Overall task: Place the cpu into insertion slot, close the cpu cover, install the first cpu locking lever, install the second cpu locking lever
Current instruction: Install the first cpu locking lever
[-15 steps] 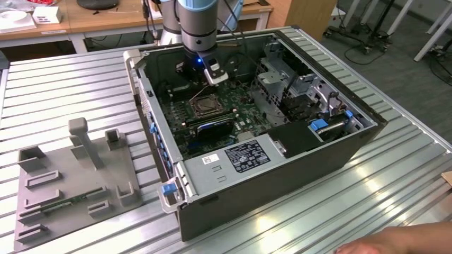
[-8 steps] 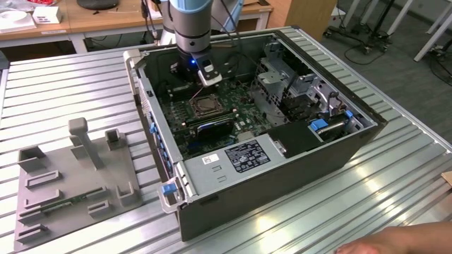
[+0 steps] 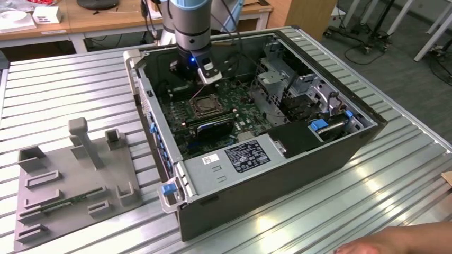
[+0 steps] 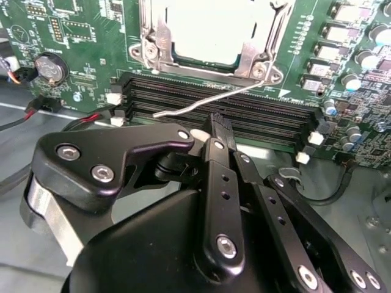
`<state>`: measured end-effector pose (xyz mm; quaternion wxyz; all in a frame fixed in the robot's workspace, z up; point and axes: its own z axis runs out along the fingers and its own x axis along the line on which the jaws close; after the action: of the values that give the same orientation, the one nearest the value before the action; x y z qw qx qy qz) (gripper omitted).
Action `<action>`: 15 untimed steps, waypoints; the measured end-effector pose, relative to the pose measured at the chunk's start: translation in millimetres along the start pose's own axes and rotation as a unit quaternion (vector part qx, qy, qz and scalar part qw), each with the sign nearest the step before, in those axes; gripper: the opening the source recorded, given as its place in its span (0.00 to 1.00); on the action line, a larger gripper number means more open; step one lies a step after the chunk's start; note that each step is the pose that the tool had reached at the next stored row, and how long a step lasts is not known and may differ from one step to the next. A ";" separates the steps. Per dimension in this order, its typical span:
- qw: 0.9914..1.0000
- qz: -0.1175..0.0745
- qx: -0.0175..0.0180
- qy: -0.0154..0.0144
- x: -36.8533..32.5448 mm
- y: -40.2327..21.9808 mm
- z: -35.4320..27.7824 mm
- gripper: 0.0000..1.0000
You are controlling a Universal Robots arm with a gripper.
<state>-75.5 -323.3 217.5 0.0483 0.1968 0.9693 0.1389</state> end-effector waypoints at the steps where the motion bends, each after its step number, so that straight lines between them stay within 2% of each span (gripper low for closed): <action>1: 1.000 0.000 0.000 0.000 -1.1 0.6 -0.1 0.10; 7: 1.000 0.000 0.000 0.000 -8.9 3.8 -0.2 0.10; 10: 1.000 0.000 0.000 0.000 -9.8 4.4 -2.0 0.10; 15: 1.000 0.000 -0.003 0.001 -10.6 4.7 -6.0 0.10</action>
<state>-65.0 -324.8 225.0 0.0478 0.1969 0.9689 0.1419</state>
